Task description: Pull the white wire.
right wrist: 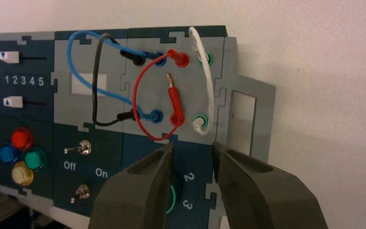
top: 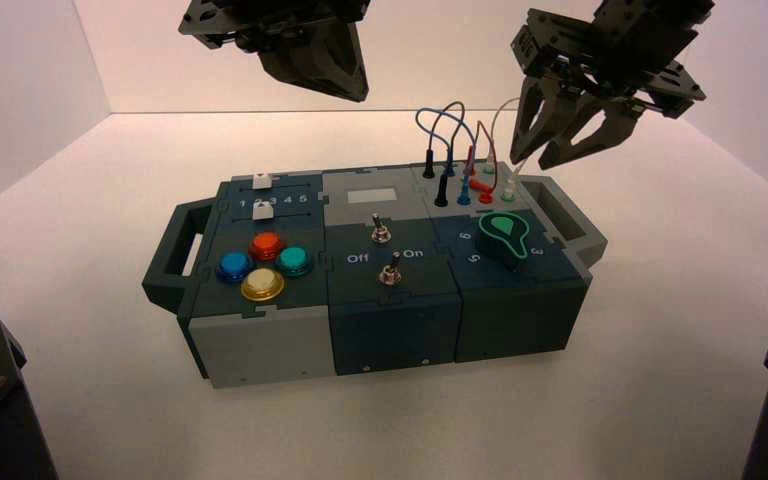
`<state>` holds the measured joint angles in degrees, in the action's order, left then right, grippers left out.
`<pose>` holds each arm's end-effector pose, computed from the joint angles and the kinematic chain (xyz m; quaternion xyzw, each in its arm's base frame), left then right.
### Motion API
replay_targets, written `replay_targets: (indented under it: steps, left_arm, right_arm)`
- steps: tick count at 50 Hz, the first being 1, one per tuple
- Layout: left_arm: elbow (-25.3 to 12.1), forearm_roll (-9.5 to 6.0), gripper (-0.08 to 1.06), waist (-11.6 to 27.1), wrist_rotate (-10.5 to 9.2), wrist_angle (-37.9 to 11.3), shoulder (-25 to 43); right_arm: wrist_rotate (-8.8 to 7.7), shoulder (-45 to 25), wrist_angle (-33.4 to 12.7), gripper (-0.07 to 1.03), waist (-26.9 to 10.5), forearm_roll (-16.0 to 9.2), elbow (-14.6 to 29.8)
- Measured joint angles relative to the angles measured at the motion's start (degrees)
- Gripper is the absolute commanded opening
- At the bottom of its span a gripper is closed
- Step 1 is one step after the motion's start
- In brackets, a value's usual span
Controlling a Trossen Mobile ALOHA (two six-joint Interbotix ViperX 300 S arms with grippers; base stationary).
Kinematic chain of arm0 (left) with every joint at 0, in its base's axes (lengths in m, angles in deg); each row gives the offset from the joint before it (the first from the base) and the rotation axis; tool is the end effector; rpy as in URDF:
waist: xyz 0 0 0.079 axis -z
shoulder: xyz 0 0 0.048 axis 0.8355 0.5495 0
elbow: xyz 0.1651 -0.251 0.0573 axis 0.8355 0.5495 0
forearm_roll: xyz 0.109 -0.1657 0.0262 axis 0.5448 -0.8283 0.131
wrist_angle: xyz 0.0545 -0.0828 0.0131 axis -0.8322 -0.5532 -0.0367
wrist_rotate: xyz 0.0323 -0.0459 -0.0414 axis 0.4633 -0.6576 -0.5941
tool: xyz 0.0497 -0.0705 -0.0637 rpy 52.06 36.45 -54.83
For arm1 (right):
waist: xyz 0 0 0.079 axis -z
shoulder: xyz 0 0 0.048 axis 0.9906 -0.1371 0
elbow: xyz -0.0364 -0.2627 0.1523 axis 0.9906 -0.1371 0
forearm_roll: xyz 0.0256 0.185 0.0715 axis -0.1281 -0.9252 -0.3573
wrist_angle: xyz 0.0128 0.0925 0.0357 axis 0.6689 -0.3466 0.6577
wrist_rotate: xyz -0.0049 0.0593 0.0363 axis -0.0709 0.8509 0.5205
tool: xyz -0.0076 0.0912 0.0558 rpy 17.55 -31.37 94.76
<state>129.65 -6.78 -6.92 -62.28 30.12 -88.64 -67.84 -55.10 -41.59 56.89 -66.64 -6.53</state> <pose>0.2042 -0.2464 0.1331 0.0386 0.4210 -0.3336 0.8426 0.2352 0.1430 0.0777 0.0661 0.5693 0.1551 0.8047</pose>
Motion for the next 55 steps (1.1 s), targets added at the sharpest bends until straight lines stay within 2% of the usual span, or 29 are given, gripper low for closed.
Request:
replay_targets:
  steps: [21, 35, 43, 50, 55]
  left_arm:
    - [0.0, 0.0, -0.03, 0.0, 0.0, 0.44, 0.09]
    - [0.0, 0.0, -0.03, 0.0, 0.0, 0.44, 0.18]
    - [0.0, 0.0, -0.03, 0.0, 0.0, 0.44, 0.26]
    - [0.0, 0.0, -0.03, 0.0, 0.0, 0.53, 0.44]
    - [0.0, 0.09, -0.03, 0.0, 0.09, 0.44, 0.53]
  right_arm:
    - [0.0, -5.01, 2.72, 0.39, 0.0, -0.09, 0.79]
    - [-0.09, -6.77, 4.83, 0.33, 0.0, -0.09, 1.76]
    - [-0.09, -8.53, 4.92, 0.25, 0.0, -0.18, 2.64]
    - [0.0, -9.76, 5.01, -0.03, -0.18, -0.35, 2.99]
    - [-0.09, -9.93, 5.01, -0.02, -0.35, -0.35, 3.16]
